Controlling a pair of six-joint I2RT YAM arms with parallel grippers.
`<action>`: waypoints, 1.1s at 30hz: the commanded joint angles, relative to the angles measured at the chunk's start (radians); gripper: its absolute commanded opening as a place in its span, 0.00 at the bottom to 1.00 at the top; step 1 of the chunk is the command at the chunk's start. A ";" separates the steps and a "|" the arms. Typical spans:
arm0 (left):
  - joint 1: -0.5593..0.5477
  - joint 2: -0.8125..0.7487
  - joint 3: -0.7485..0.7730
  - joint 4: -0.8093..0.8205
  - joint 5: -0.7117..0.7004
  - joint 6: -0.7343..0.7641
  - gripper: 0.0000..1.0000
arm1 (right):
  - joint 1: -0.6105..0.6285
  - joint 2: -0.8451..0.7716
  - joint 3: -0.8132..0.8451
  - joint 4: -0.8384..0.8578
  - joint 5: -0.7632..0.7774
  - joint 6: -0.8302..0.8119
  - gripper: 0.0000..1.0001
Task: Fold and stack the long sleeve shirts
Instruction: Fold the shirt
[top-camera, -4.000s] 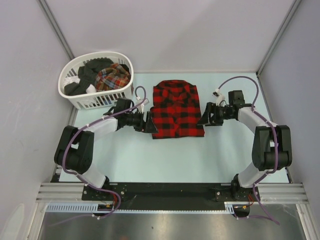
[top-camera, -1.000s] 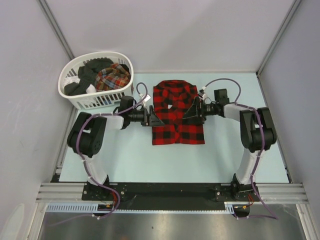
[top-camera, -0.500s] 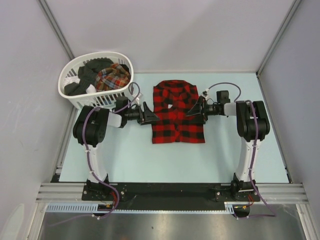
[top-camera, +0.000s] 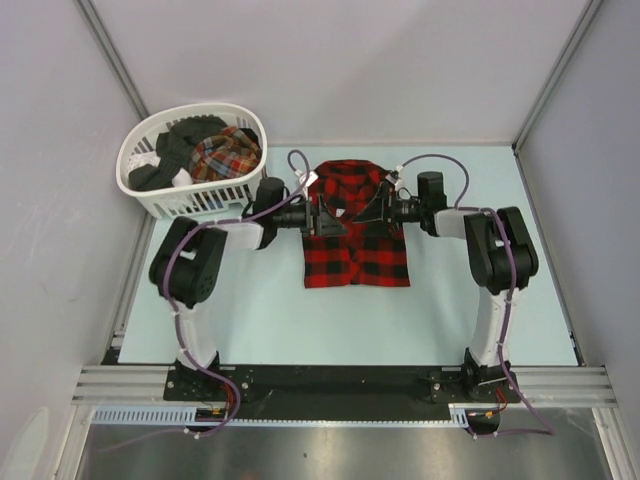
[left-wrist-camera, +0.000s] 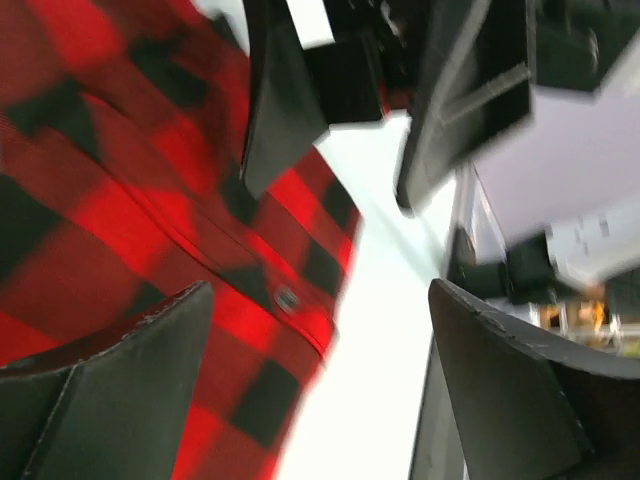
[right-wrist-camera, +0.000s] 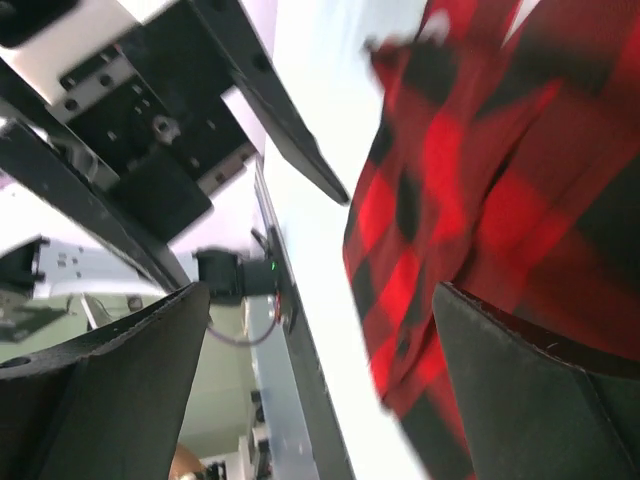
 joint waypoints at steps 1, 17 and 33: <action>0.010 0.151 0.107 0.119 -0.117 -0.128 0.96 | -0.012 0.159 0.105 0.217 0.054 0.137 1.00; 0.018 -0.170 -0.157 0.058 0.005 -0.096 0.96 | -0.049 -0.089 -0.112 0.154 0.014 0.189 1.00; -0.199 0.126 -0.171 0.124 -0.092 -0.215 0.96 | -0.093 -0.307 -0.246 -0.028 0.051 0.150 1.00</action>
